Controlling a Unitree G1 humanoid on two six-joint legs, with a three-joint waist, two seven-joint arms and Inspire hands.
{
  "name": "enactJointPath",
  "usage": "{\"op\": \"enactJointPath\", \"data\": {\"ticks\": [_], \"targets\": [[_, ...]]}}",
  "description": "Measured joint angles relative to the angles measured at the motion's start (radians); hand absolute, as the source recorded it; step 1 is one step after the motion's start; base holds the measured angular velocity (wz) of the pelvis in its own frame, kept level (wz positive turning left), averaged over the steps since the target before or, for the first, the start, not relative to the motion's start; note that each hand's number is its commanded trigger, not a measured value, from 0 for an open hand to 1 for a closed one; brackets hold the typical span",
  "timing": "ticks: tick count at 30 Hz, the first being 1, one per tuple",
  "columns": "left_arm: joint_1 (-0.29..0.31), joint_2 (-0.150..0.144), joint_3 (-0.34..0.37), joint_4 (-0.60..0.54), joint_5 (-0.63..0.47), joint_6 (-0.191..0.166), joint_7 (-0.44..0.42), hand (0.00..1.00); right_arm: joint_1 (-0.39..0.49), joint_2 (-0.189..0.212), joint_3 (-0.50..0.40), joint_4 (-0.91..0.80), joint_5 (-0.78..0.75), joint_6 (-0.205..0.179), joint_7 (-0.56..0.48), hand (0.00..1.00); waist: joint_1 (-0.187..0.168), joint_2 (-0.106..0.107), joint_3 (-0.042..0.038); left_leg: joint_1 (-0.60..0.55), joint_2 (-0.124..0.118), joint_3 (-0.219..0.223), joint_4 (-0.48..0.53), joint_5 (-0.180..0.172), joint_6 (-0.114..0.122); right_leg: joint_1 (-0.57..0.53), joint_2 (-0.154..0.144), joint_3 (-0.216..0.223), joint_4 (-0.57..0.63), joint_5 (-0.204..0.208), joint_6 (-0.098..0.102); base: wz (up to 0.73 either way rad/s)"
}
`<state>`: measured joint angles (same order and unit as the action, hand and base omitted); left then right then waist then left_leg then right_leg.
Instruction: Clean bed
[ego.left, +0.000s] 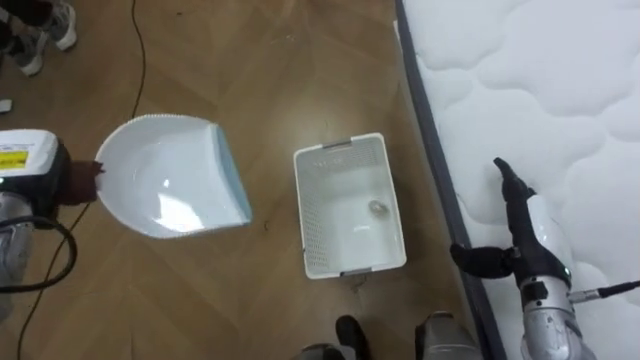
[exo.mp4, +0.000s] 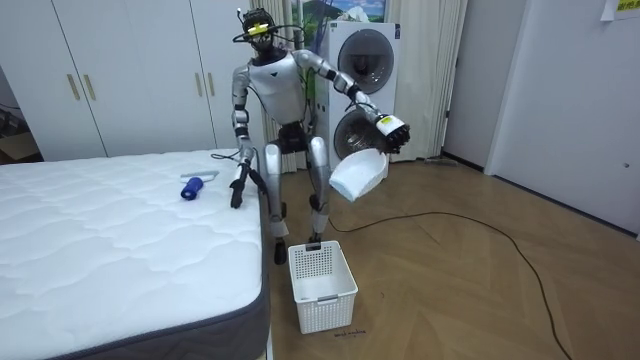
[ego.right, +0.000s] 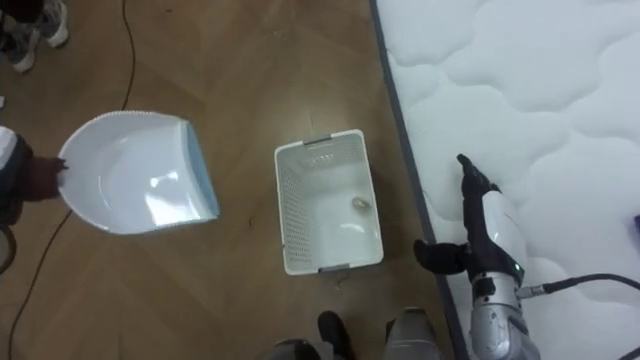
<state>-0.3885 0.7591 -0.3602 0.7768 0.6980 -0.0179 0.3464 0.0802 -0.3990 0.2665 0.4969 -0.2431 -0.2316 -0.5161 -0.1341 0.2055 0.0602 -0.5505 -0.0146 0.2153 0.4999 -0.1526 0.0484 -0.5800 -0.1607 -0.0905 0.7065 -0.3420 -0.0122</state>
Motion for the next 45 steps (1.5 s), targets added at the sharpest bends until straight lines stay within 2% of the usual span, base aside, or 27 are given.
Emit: {"op": "enactJointPath", "data": {"ticks": [4,6,7,9,11,14,19,21,24,25,27,28,29,30,31,32,33,34,35,36,37,38,39,41,43,44,45], "targets": [[0.149,-0.001,0.121,-0.165,0.000,-0.059,0.059,1.00,0.034,0.003,-0.028,0.005,0.007,-0.010,0.005,0.00,0.030,-0.023,-0.0071,0.051,-0.002,-0.072,-0.010,-0.025,-0.030,0.039,0.048,0.050,-0.043,0.022,0.000,-0.59],[0.299,-0.010,0.216,-0.296,-0.011,-0.080,0.095,1.00,0.080,0.004,-0.056,-0.001,0.006,-0.008,0.003,0.00,0.062,-0.055,-0.0254,0.103,0.002,-0.088,-0.038,-0.032,-0.041,0.068,0.082,0.103,-0.079,0.040,0.000,-0.84],[0.335,-0.020,0.240,-0.320,-0.011,-0.087,0.102,1.00,0.092,0.005,-0.065,-0.001,0.007,-0.007,0.003,0.00,0.063,-0.063,-0.0296,0.120,0.004,-0.090,-0.047,-0.033,-0.042,0.082,0.090,0.114,-0.095,0.046,0.001,-0.80],[0.459,-0.104,0.326,-0.399,-0.013,-0.100,0.127,1.00,0.131,0.011,-0.114,-0.004,0.016,-0.007,0.005,0.00,0.079,-0.081,-0.0436,0.194,0.009,-0.110,-0.094,-0.034,-0.043,0.145,0.115,0.154,-0.158,0.071,0.004,-0.69],[0.510,-0.159,0.346,-0.431,-0.019,-0.117,0.127,1.00,0.159,0.015,-0.158,-0.010,0.030,-0.007,0.004,0.00,0.086,-0.088,-0.0483,0.251,0.016,-0.129,-0.127,-0.039,-0.053,0.204,0.132,0.169,-0.211,0.091,0.007,-0.46],[0.558,-0.196,0.346,-0.480,-0.033,-0.138,0.127,1.00,0.217,0.015,-0.206,-0.059,0.058,-0.009,0.004,0.00,0.086,-0.111,-0.0603,0.322,0.020,-0.136,-0.180,-0.044,-0.060,0.266,0.150,0.201,-0.277,0.113,0.018,-0.29],[0.627,-0.292,0.343,-0.565,-0.110,-0.142,0.115,1.00,0.270,0.062,-0.244,-0.088,0.058,-0.011,-0.003,0.00,0.078,-0.144,-0.0680,0.430,0.025,-0.102,-0.235,-0.058,-0.050,0.351,0.158,0.233,-0.347,0.143,0.028,-0.46],[0.634,-0.327,0.342,-0.581,-0.155,-0.142,0.110,1.00,0.270,0.076,-0.243,-0.088,0.073,-0.011,-0.003,0.00,0.091,-0.157,-0.0626,0.477,0.035,-0.035,-0.232,-0.085,-0.048,0.353,0.165,0.227,-0.329,0.148,0.028,-1.04],[0.634,-0.350,0.342,-0.582,-0.215,-0.145,0.103,1.00,0.234,0.080,-0.227,-0.088,0.080,-0.010,-0.004,0.00,0.100,-0.166,-0.0555,0.538,0.041,0.054,-0.232,-0.117,-0.041,0.328,0.172,0.201,-0.296,0.164,0.023,-1.50],[0.634,-0.350,0.344,-0.582,-0.223,-0.145,0.102,1.00,0.224,0.081,-0.221,-0.088,0.084,-0.010,-0.004,0.00,0.108,-0.167,-0.0547,0.548,0.046,0.084,-0.232,-0.126,-0.040,0.315,0.170,0.156,-0.293,0.176,0.015,-2.07],[0.628,-0.354,0.350,-0.581,-0.256,-0.145,0.101,1.00,0.166,0.093,-0.174,-0.073,0.100,-0.010,-0.005,0.00,0.121,-0.172,-0.0512,0.571,0.075,0.208,-0.229,-0.142,-0.031,0.307,0.146,-0.069,-0.321,0.240,-0.041,-2.17],[0.620,-0.357,0.349,-0.581,-0.262,-0.144,0.100,1.00,0.153,0.100,-0.163,-0.067,0.100,-0.010,-0.004,0.00,0.119,-0.174,-0.0479,0.577,0.085,0.245,-0.239,-0.148,-0.030,0.307,0.141,-0.124,-0.320,0.244,-0.052,-1.76],[0.596,-0.373,0.335,-0.575,-0.291,-0.143,0.097,1.00,0.141,0.116,-0.149,-0.056,0.119,-0.010,-0.004,0.00,0.110,-0.174,-0.0388,0.600,0.095,0.347,-0.248,-0.162,-0.040,0.308,0.111,-0.216,-0.229,0.187,-0.080,-1.37],[0.571,-0.406,0.312,-0.572,-0.321,-0.143,0.089,1.00,0.139,0.127,-0.145,-0.033,0.128,-0.010,-0.007,0.00,0.112,-0.182,-0.0415,0.626,0.093,0.428,-0.264,-0.167,-0.045,0.328,0.085,-0.241,-0.146,0.119,-0.064,-1.24],[0.562,-0.423,0.304,-0.572,-0.336,-0.146,0.083,1.00,0.133,0.127,-0.141,-0.019,0.128,-0.011,-0.007,0.00,0.114,-0.186,-0.0433,0.632,0.092,0.461,-0.263,-0.171,-0.047,0.345,0.072,-0.238,-0.124,0.093,-0.051,-1.19],[0.553,-0.441,0.290,-0.573,-0.359,-0.151,0.071,1.00,0.117,0.131,-0.131,0.008,0.127,-0.015,-0.007,0.00,0.118,-0.191,-0.0455,0.636,0.089,0.502,-0.245,-0.181,-0.051,0.366,0.050,-0.223,-0.123,0.061,-0.021,-1.18],[0.545,-0.439,0.281,-0.574,-0.388,-0.150,0.052,1.00,0.109,0.143,-0.125,0.012,0.135,-0.017,-0.006,0.00,0.115,-0.202,-0.0379,0.621,0.087,0.474,-0.201,-0.185,-0.046,0.362,0.062,-0.183,-0.163,0.059,-0.020,-1.20],[0.546,-0.440,0.279,-0.574,-0.400,-0.150,0.041,1.00,0.107,0.146,-0.119,0.012,0.142,-0.018,-0.005,0.00,0.116,-0.204,-0.0383,0.605,0.087,0.419,-0.171,-0.186,-0.045,0.358,0.070,-0.154,-0.178,0.062,-0.025,-1.22],[0.549,-0.442,0.279,-0.573,-0.414,-0.148,0.014,1.00,0.099,0.149,-0.108,0.012,0.148,-0.019,-0.004,0.00,0.116,-0.207,-0.0368,0.543,0.091,0.291,-0.073,-0.186,-0.042,0.364,0.094,-0.069,-0.219,0.075,-0.024,-1.03],[0.547,-0.444,0.276,-0.573,-0.413,-0.148,-0.021,1.00,0.096,0.152,-0.111,0.014,0.151,-0.018,-0.006,0.00,0.105,-0.206,-0.0381,0.486,0.095,0.199,-0.027,-0.186,-0.045,0.366,0.101,-0.034,-0.246,0.102,-0.019,-0.82],[0.539,-0.444,0.272,-0.573,-0.413,-0.150,-0.036,1.00,0.096,0.154,-0.116,0.012,0.151,-0.018,-0.007,0.00,0.097,-0.206,-0.0378,0.457,0.100,0.163,-0.042,-0.183,-0.051,0.366,0.102,-0.021,-0.256,0.109,-0.015,-0.41],[0.519,-0.445,0.259,-0.576,-0.413,-0.152,-0.054,1.00,0.097,0.156,-0.130,0.013,0.153,-0.018,-0.003,0.00,0.088,-0.204,-0.0388,0.399,0.136,0.126,-0.076,-0.162,-0.051,0.355,0.110,-0.012,-0.253,0.111,-0.008,-0.46],[0.524,-0.455,0.255,-0.579,-0.413,-0.152,-0.062,1.00,0.104,0.161,-0.134,0.008,0.153,-0.016,0.003,0.00,0.095,-0.209,-0.0480,0.407,0.148,0.163,-0.057,-0.152,-0.047,0.351,0.114,0.006,-0.251,0.118,0.005,-0.56],[0.543,-0.460,0.255,-0.580,-0.418,-0.151,-0.077,1.00,0.124,0.161,-0.133,-0.026,0.157,-0.016,0.016,0.00,0.109,-0.217,-0.0578,0.454,0.152,0.232,-0.090,-0.152,-0.045,0.366,0.116,-0.008,-0.278,0.131,0.008,-0.87],[0.562,-0.461,0.256,-0.580,-0.428,-0.150,-0.088,1.00,0.126,0.162,-0.132,-0.052,0.150,-0.016,0.018,0.00,0.113,-0.216,-0.0562,0.500,0.150,0.253,-0.109,-0.152,-0.046,0.383,0.128,-0.011,-0.310,0.150,0.003,-0.87],[0.576,-0.466,0.256,-0.580,-0.431,-0.150,-0.096,1.00,0.124,0.160,-0.133,-0.057,0.140,-0.018,0.018,0.00,0.116,-0.216,-0.0572,0.530,0.133,0.214,-0.132,-0.152,-0.049,0.387,0.144,0.028,-0.314,0.156,0.002,-1.11],[0.590,-0.477,0.259,-0.579,-0.432,-0.150,-0.101,1.00,0.118,0.158,-0.133,-0.057,0.128,-0.018,0.021,0.00,0.139,-0.208,-0.0564,0.551,0.100,0.086,-0.147,-0.156,-0.053,0.383,0.168,0.087,-0.313,0.164,-0.001,-1.35]]}}
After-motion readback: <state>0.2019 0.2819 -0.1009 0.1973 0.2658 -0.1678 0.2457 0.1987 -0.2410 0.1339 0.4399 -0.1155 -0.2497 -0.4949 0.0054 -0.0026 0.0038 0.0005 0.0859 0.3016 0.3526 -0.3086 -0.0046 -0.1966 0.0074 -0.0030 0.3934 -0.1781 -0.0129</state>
